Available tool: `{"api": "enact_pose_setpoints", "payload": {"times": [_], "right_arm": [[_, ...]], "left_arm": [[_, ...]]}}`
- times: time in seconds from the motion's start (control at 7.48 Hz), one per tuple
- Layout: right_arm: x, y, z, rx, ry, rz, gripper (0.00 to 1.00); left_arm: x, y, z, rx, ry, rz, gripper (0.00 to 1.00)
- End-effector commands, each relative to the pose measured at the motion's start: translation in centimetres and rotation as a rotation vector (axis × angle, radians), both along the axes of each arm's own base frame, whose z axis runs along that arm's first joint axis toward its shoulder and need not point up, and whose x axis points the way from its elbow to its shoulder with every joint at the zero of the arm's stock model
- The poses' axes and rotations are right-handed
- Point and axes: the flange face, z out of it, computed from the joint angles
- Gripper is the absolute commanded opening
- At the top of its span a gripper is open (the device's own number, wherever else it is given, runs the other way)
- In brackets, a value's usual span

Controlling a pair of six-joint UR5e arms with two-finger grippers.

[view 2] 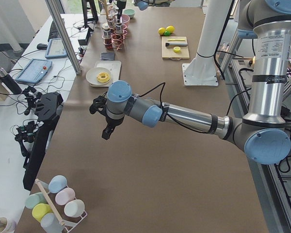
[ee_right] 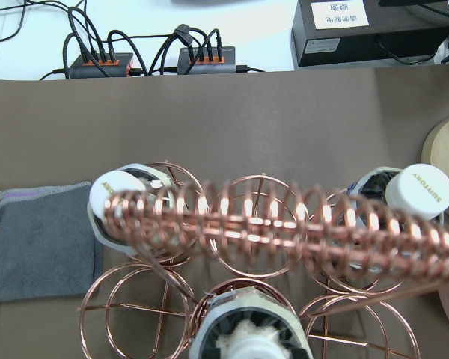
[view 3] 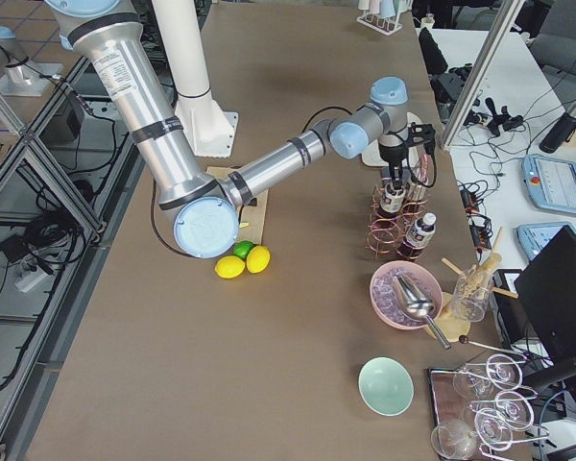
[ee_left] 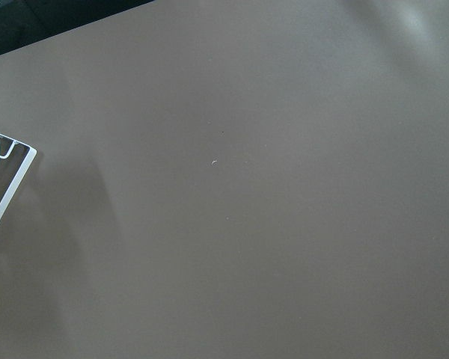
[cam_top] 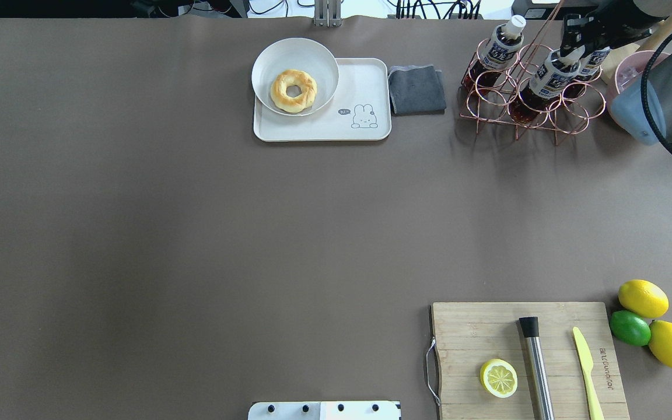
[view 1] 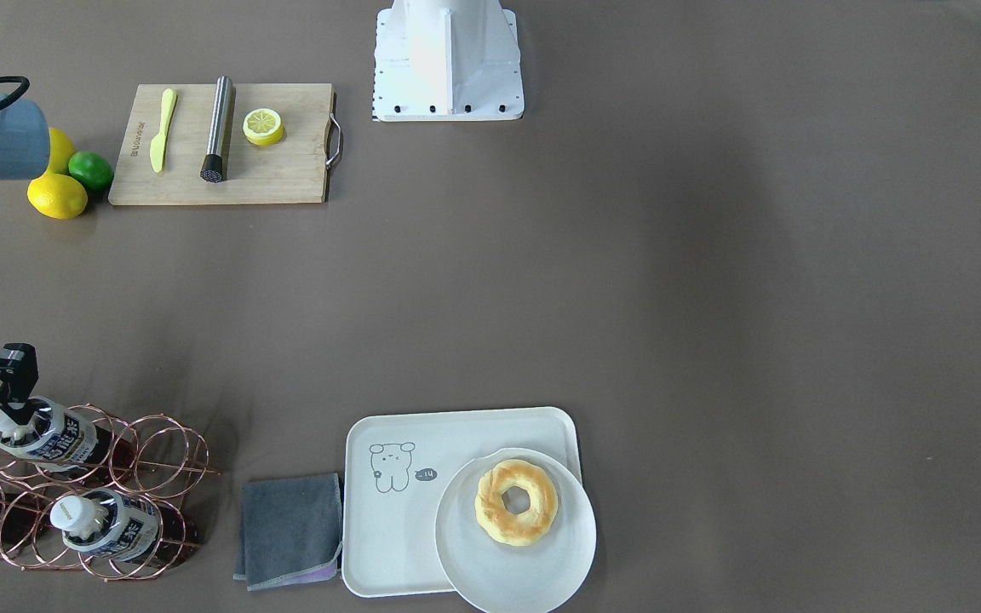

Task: Place tea on tray
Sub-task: 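Reach the right gripper into the copper rack and grasp a dark tea bottle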

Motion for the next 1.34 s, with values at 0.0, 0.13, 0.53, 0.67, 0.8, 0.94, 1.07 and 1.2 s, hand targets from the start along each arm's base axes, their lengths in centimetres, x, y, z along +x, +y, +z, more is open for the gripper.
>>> {"api": "enact_pose_setpoints", "payload": {"times": [0.0, 0.13, 0.53, 0.67, 0.8, 0.94, 1.07, 1.2], "right_arm": [[3.3, 0.2, -2.6, 0.009, -0.044, 0.004, 0.0], [5.3, 1.0, -4.9, -0.005, -0.043, -0.009, 0.0], [8.5, 4.6, -10.5, -0.022, -0.004, -0.031, 0.0], [8.1, 4.5, -13.9, -0.033, -0.009, -0.032, 0.0], [6.2, 4.4, -17.3, -0.048, -0.016, -0.061, 0.0], [3.0, 4.6, -19.7, -0.081, -0.039, -0.055, 0.0], [-1.0, 5.5, -22.2, -0.109, -0.067, -0.059, 0.0], [-4.8, 6.0, -24.8, -0.13, -0.09, -0.076, 0.0]], "left_arm": [[0.1, 0.0, -0.1, 0.002, 0.001, 0.001, 1.0], [0.1, 0.0, -0.2, 0.003, 0.001, 0.001, 1.0], [0.2, 0.0, -0.1, 0.003, 0.001, 0.003, 1.0], [0.2, 0.0, -0.1, 0.003, 0.001, 0.004, 1.0], [0.2, 0.1, 0.0, 0.0, 0.001, 0.004, 1.0], [0.2, 0.0, -0.1, 0.003, 0.001, 0.004, 1.0], [0.2, 0.0, -0.1, 0.003, 0.001, 0.004, 1.0], [0.2, 0.0, -0.1, -0.007, 0.005, -0.004, 1.0]]}}
